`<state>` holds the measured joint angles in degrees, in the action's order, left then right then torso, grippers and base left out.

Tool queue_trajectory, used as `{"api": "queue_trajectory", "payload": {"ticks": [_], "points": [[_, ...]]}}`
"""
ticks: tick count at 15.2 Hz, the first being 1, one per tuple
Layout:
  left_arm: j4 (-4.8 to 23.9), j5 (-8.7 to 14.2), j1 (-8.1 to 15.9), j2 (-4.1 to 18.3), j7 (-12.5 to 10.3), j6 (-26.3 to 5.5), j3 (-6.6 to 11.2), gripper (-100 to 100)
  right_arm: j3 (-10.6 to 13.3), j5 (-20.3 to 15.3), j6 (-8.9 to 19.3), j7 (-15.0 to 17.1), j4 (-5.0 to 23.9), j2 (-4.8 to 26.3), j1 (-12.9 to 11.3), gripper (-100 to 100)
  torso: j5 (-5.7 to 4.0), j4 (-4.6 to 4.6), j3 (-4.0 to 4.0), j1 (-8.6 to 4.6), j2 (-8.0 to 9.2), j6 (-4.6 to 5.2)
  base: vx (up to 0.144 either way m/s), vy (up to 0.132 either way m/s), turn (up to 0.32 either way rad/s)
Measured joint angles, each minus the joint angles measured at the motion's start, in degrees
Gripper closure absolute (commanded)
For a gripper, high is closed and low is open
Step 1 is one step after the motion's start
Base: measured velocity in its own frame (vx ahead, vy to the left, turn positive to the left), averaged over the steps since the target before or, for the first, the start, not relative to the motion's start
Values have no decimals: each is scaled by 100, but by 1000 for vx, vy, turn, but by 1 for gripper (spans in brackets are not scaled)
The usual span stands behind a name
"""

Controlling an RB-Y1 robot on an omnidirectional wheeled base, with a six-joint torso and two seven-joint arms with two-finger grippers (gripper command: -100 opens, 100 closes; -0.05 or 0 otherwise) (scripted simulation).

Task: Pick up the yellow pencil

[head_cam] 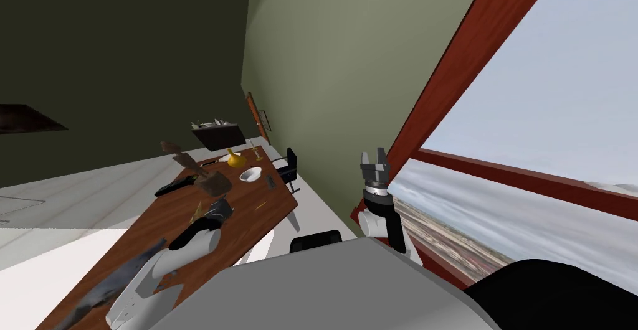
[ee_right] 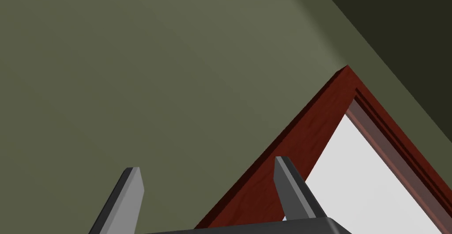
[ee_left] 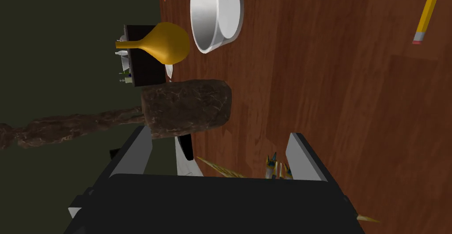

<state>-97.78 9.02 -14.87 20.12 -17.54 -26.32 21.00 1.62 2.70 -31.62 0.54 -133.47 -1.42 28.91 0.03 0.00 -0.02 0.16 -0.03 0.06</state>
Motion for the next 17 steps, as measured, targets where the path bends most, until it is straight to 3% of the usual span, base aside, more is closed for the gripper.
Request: {"api": "queue_trajectory", "payload": {"ticks": [17], "points": [[1426,447,487,372,-752,-1917,633,-100,-1,0,0,0,0,0,2,0,1,-2,-3,2,-6,-7,-19,27,-242]]}}
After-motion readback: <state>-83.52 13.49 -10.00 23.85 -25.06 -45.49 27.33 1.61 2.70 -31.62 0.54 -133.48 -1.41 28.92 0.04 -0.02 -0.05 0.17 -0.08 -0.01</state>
